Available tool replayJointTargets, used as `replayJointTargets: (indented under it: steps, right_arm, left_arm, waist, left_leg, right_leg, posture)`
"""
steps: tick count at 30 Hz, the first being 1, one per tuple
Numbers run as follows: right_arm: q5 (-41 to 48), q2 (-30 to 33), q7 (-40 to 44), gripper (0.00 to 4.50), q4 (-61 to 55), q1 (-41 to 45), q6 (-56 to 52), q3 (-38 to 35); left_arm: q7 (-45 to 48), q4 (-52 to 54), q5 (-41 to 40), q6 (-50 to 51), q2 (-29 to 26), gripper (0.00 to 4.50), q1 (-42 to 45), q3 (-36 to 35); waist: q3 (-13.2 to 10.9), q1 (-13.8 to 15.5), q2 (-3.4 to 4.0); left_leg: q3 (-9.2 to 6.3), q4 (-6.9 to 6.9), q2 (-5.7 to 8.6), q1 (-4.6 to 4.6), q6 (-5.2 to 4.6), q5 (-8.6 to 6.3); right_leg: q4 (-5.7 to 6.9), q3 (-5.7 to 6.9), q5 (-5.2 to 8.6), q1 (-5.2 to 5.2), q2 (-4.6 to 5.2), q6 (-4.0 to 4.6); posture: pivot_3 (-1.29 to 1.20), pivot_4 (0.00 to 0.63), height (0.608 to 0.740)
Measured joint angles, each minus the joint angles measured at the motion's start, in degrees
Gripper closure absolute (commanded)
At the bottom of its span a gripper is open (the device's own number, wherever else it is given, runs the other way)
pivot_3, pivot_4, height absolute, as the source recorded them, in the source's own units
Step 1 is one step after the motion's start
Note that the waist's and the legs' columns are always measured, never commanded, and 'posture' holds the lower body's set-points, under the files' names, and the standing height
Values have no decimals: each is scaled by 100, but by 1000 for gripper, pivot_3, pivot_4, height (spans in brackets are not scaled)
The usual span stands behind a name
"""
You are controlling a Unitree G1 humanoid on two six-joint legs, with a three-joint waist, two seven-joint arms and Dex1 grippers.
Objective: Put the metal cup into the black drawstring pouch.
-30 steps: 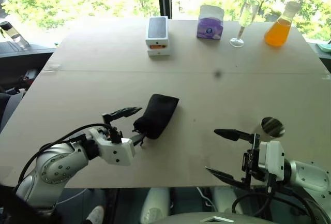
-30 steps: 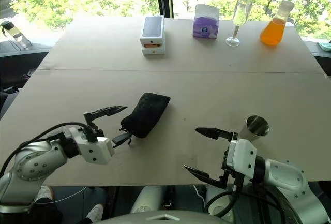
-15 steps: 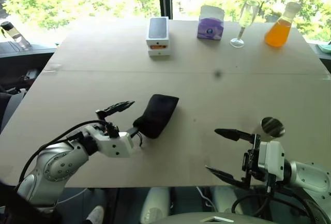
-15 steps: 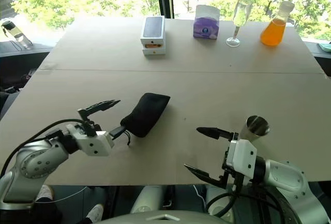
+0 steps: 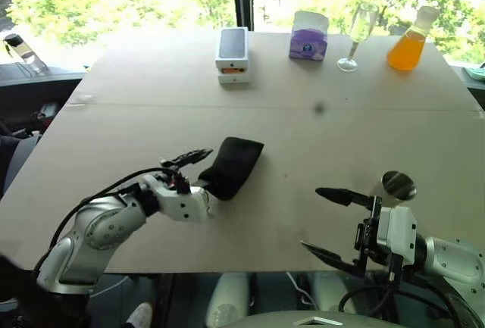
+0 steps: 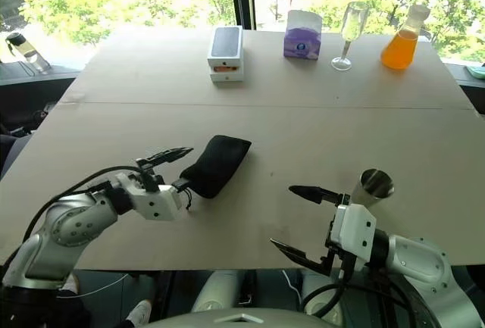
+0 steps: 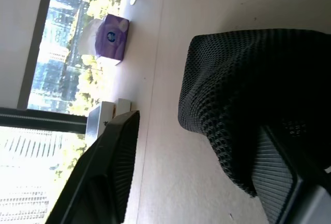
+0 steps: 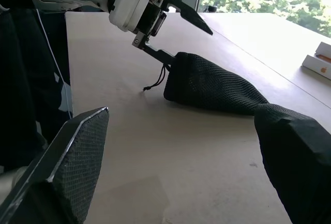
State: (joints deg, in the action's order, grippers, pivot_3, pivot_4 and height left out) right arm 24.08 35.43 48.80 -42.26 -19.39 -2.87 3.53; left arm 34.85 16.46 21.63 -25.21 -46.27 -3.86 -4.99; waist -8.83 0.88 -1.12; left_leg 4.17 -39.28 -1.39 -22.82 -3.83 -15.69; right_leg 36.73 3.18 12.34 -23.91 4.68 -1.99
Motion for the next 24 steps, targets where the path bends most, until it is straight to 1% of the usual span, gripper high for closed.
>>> replayJointTargets:
  steps: [3,4,7,10,11,12,13,14,16,18,19,21,22,23,24]
  right_arm:
    - [-27,0,-43,0,-5,-5,-2,4]
    - [-41,0,-46,0,-8,-8,-2,7]
    - [-86,-2,-61,0,-15,-29,-2,22]
    - [-109,-4,-98,0,-19,-30,-2,47]
    - [-115,-4,-107,0,-20,-27,-4,48]
    - [-130,-4,-122,0,-21,-15,-5,52]
    - [-134,-4,-130,0,-22,-15,-6,52]
    - [-141,-3,-147,0,-21,-15,-9,54]
    - [-150,-6,-204,0,-28,13,-37,48]
    - [-150,-17,-304,0,-45,82,-88,27]
    - [-148,-29,-372,0,-50,96,-150,13]
    - [-146,-51,-535,0,-54,182,-289,-19]
    - [-156,-59,-610,0,-60,236,-364,-27]
    - [-197,-54,-760,0,-68,358,-555,-39]
    - [-213,-56,-872,0,-75,436,-692,-56]
  left_arm:
    - [299,-3,-194,147,-112,4163,144,174]
    - [392,-5,-264,211,-161,4368,174,218]
    - [748,-7,-535,517,-219,4368,312,361]
    - [1293,61,-1035,1353,-238,4368,493,498]
    - [1482,163,-1238,1838,-236,4368,561,569]
    - [1737,361,-1581,2652,-226,4368,665,628]
    - [1848,447,-1754,3067,-226,4368,736,653]
    - [2018,573,-2049,3742,-227,4368,891,708]
    - [2477,780,-3379,6500,-127,4368,1893,867]
    - [2533,828,-4141,8131,51,4368,2718,881]
    - [2489,810,-4474,8977,283,4368,3174,896]
    - [2299,594,-4896,10237,817,4368,3826,954]
    - [2213,457,-4983,10580,1014,4368,4026,950]
    - [2045,159,-5083,11086,1364,4368,4345,942]
    - [1931,5,-5121,11319,1524,4368,4505,940]
  waist:
    - [0,-1,0]
    - [-1,-1,1]
    - [-2,1,3]
    - [-2,0,3]
    - [-2,2,3]
    - [-3,1,2]
    - [-3,0,2]
    - [-3,5,1]
    - [-9,36,-4]
    - [-9,27,-6]
    - [-9,12,-7]
    - [-11,-4,-9]
    - [-12,-9,-11]
    - [-14,-11,-14]
    - [-16,-22,-17]
  left_leg:
    - [0,1,0,0,0,0]
    - [-1,1,0,-1,0,0]
    - [-1,1,1,-1,0,0]
    - [-1,1,2,-1,0,0]
    - [-1,0,2,-1,0,0]
    - [-1,0,1,-3,0,0]
    - [-2,0,1,-3,0,0]
    - [-3,0,2,-3,0,0]
    - [-14,-10,2,-4,0,3]
    - [-18,-15,4,1,1,3]
    - [-16,-15,7,3,0,3]
    - [-15,-15,10,3,0,3]
    - [-15,-15,10,2,1,3]
    - [-15,-15,10,2,1,4]
    - [-15,-15,9,2,1,4]
  right_leg:
    - [0,2,-5,0,20,9]
    - [0,3,-5,0,20,9]
    - [0,4,-3,1,19,6]
    - [0,3,6,1,-4,-9]
    - [0,3,6,2,-6,-10]
    - [0,3,8,2,-9,-12]
    - [0,3,8,2,-9,-13]
    - [1,3,9,3,-11,-14]
    - [6,7,11,11,-17,-18]
    - [6,5,12,17,-20,-22]
    - [7,0,12,18,-21,-23]
    - [7,-6,6,18,-24,-36]
    - [7,-7,4,17,-26,-39]
    - [7,-8,2,17,-28,-43]
    - [8,-11,1,16,-32,-44]
  posture:
    - [0,150,737]
    - [0,150,737]
    - [0,150,737]
    - [0,150,737]
    - [0,150,737]
    - [0,150,737]
    - [0,150,737]
    - [0,150,737]
    - [0,150,737]
    - [0,150,737]
    - [0,150,737]
    - [0,150,737]
    - [0,150,737]
    - [0,150,737]
    - [0,150,737]
